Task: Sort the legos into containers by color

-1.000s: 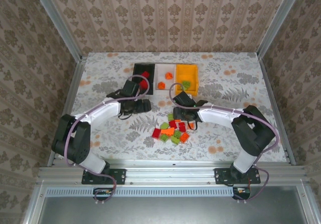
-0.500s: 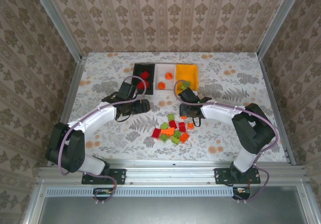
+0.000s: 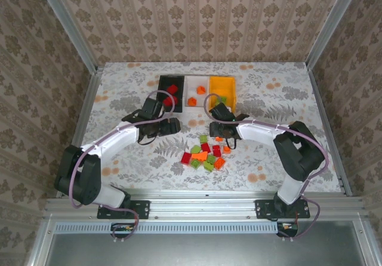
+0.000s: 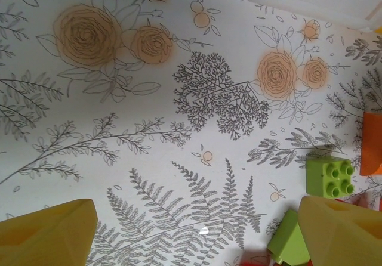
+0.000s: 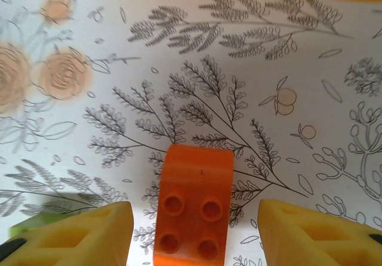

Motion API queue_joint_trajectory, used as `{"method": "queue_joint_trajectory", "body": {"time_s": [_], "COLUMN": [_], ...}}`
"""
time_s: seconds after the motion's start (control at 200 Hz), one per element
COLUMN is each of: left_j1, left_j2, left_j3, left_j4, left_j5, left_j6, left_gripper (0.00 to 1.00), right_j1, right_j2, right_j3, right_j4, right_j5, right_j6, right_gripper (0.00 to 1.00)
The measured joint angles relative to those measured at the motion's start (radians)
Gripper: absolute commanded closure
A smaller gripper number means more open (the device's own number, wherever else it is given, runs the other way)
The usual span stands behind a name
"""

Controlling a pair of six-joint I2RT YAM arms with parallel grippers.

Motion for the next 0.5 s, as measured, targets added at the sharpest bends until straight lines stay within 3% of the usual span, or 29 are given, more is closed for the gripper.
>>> {"method": "queue_joint_trajectory", "body": {"time_s": [0.21, 0.5], "left_j1": [-0.001, -0.001], "left_j2": [0.0, 0.0], "left_j3": [-0.032, -0.033], "left_j4": [0.02, 0.02], "left_j5": [0.02, 0.024], "left_j6": [-0.01, -0.012], "left_gripper": [0.1, 0.1], "right_j1": [0.0, 0.0], "right_j2": [0.044, 0.057], "right_j3": [0.0, 0.018], "right_j4": [0.001, 0.0], "right_j5": [0.0, 0.0], "right_j6": [0.007, 0.003], "right_gripper": [0.62, 0.56]}}
